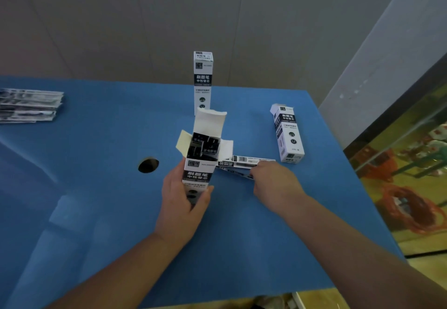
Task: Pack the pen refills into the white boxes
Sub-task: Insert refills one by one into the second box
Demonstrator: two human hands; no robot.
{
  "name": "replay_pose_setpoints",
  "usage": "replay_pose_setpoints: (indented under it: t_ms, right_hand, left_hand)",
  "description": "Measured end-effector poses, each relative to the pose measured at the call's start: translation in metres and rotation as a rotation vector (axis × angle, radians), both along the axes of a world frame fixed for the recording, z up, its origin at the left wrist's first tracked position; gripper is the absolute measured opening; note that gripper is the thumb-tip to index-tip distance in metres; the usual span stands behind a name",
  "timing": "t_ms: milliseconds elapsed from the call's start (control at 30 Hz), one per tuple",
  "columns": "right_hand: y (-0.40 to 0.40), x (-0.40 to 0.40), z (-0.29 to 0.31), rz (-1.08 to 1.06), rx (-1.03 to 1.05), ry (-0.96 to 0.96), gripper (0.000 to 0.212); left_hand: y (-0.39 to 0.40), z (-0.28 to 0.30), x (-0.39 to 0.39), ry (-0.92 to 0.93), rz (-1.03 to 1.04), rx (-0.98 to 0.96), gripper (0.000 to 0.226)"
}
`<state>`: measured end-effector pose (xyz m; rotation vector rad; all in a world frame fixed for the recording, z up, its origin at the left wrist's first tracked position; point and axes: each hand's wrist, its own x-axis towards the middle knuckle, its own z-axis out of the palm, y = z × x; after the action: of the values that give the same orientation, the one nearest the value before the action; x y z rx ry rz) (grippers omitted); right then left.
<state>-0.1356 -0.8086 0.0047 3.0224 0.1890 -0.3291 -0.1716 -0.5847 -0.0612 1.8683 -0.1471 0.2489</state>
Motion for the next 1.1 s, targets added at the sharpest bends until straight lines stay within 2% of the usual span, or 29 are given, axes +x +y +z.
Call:
replay_pose_setpoints:
  t_ms: [167, 267, 433, 567, 667, 800, 933, 1100]
  right_hand:
    - [0.003, -0.003, 0.0, -0.08, 0.013, 0.017, 0.023]
    - [-0.003, -0.007, 0.01, -0.155, 0.129, 0.078, 0.011]
    - [-0.022, -0.013, 0.059, -0.292, 0.581, 0.014, 0.007]
    - [-0.025, -0.027, 0.102, -0.374, 1.136, 0.012, 0.01]
    - [-0.019, -0.035, 0.127, -0.327, 1.325, -0.027, 0.013]
    - [-0.003, -0.044, 0.154, -0.205, 1.584, -0.083, 0.013]
    - [0.015, -0.047, 0.17, -0.086, 1.759, -0.189, 0.01]
    - [0.036, -0.044, 0.154, -0.013, 1.738, -0.298, 0.011]
  left_hand:
    - [-0.001, 0.0, 0.0, 0.003, 0.01, 0.0, 0.064]
    - [-0.001, 0.0, 0.001, -0.009, -0.014, 0.002, 0.065]
    - [0.0, 0.0, 0.004, 0.013, -0.032, 0.021, 0.062]
    - [0.0, 0.0, 0.007, -0.001, -0.067, 0.063, 0.048]
    - [-0.001, -0.001, 0.007, 0.023, -0.078, 0.061, 0.043]
    - [-0.001, -0.001, 0.004, -0.005, -0.073, 0.067, 0.049]
    - [0.001, 0.001, 0.006, 0.008, -0.091, 0.065, 0.052]
    - [0.001, 0.004, 0.006, 0.017, -0.088, 0.078, 0.055]
